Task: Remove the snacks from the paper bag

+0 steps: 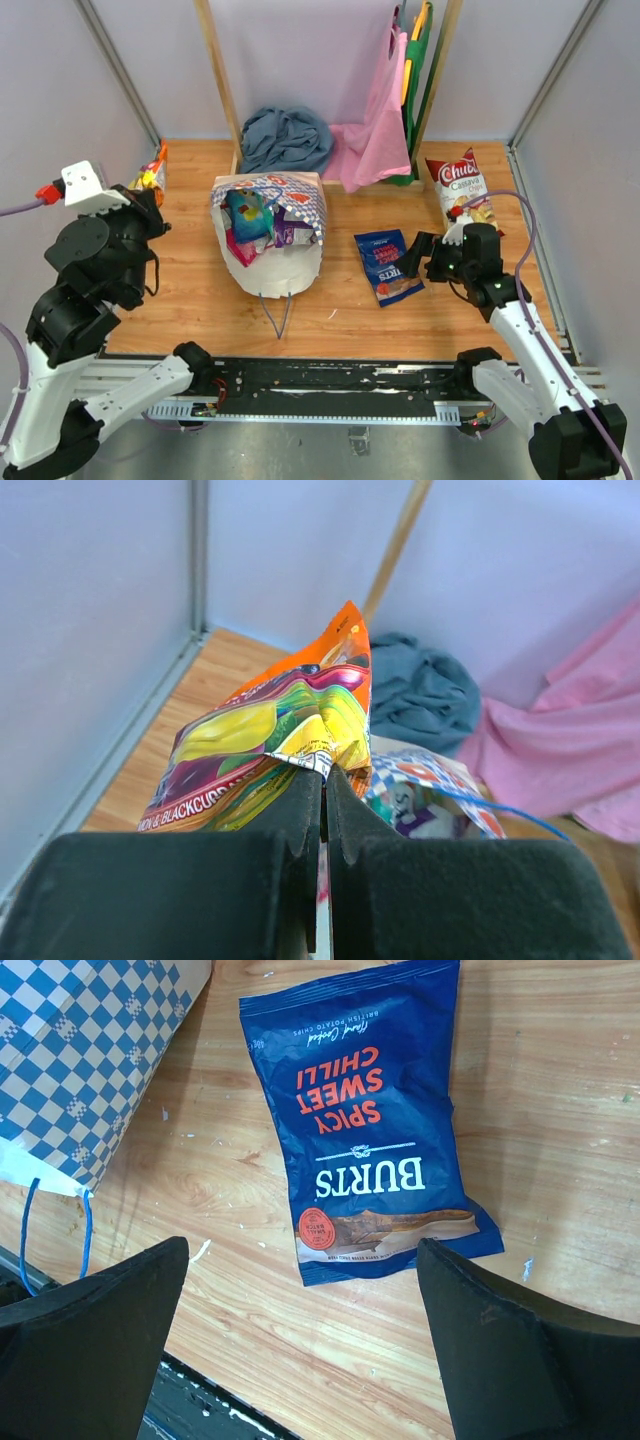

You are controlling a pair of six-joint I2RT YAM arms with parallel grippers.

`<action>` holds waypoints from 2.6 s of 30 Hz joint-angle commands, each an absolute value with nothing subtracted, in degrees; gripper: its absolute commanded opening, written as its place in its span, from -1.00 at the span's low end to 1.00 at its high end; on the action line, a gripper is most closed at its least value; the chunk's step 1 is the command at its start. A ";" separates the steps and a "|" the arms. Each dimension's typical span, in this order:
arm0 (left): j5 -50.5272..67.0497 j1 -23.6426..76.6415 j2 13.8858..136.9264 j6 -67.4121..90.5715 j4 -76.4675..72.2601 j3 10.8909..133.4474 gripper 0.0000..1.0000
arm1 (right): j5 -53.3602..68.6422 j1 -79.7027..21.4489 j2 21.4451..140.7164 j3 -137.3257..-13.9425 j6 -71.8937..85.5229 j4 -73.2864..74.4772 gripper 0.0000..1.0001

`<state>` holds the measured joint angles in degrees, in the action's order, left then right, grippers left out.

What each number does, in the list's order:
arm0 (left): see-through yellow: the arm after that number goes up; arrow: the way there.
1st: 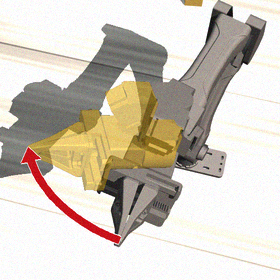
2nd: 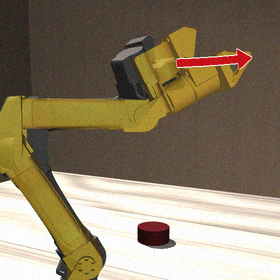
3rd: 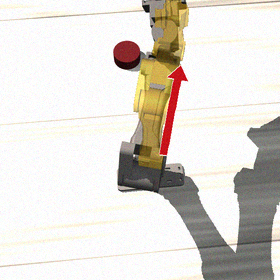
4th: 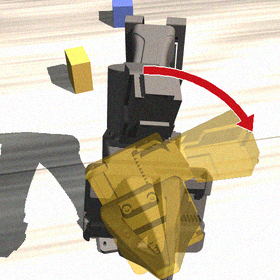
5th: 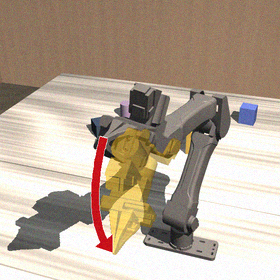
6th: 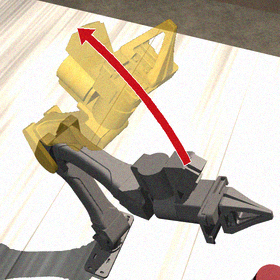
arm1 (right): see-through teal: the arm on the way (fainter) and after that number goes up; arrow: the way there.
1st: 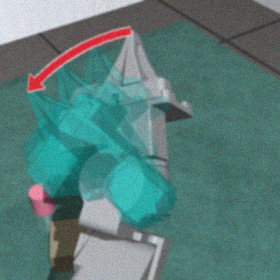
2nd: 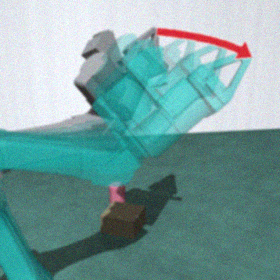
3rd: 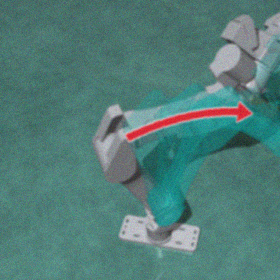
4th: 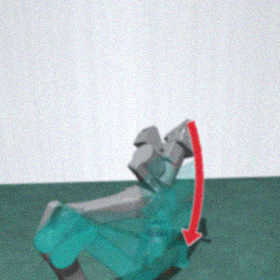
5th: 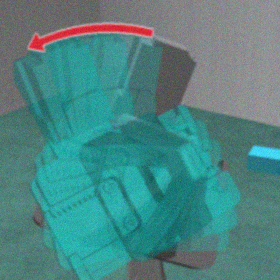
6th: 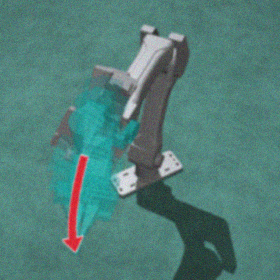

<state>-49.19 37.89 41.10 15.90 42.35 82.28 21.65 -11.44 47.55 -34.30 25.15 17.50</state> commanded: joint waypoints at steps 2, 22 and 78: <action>-57.06 37.53 45.23 7.60 30.35 80.48 -0.99 | 23.39 -10.44 47.00 -33.51 23.39 17.82 0.97; -2.98 -5.44 60.21 15.94 17.62 67.76 -0.99 | 27.67 -10.50 44.93 -29.38 24.02 18.51 0.97; -0.95 -12.92 96.00 4.72 -0.39 64.11 0.79 | 33.02 -10.55 38.72 -23.33 27.42 17.80 0.97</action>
